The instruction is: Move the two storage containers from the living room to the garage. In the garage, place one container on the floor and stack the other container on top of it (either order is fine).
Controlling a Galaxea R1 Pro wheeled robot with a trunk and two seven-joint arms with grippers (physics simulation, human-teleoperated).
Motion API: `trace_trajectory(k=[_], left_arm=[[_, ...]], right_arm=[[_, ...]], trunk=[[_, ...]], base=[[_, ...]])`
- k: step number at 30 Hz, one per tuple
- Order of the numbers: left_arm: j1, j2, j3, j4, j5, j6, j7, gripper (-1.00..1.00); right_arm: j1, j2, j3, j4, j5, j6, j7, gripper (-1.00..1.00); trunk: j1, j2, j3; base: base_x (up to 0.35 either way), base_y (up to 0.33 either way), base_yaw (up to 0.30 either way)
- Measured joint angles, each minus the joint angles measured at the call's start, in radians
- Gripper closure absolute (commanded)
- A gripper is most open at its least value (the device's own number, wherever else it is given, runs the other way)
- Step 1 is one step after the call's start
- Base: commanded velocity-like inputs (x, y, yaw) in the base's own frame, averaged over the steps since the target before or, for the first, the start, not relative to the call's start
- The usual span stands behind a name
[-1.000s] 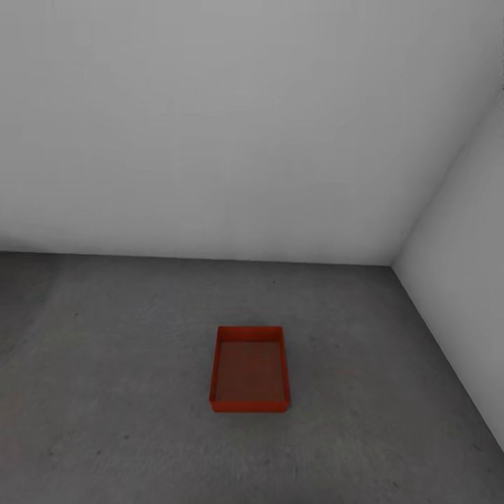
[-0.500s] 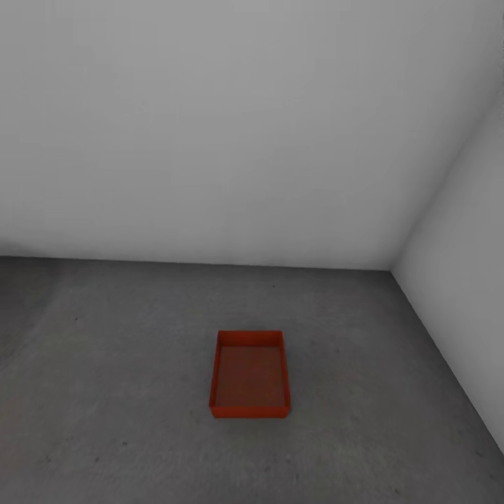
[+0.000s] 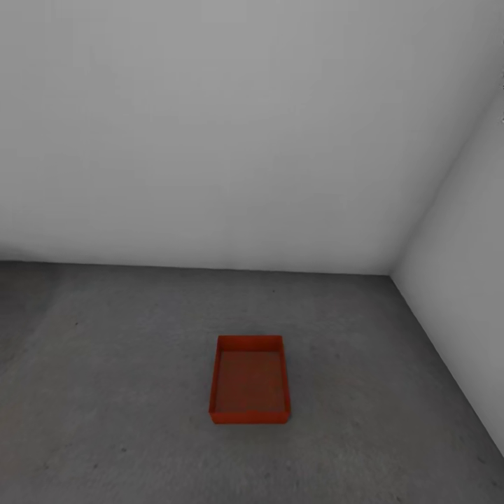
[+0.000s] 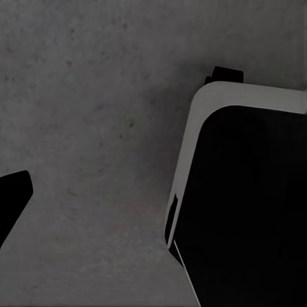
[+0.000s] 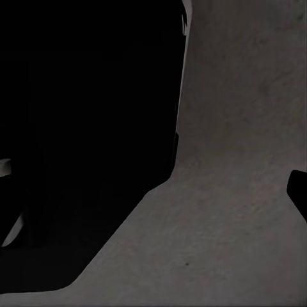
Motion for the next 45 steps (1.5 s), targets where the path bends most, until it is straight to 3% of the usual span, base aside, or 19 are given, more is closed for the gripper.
trace_trajectory(k=[45], left_arm=[[0.000,0.000,0.000,0.000,0.000,0.000,0.000,-1.00]], right_arm=[[0.000,-0.002,0.000,0.000,0.000,0.001,0.001,-1.00]], trunk=[[0.000,0.000,0.072]], base=[[0.000,0.000,0.000]])
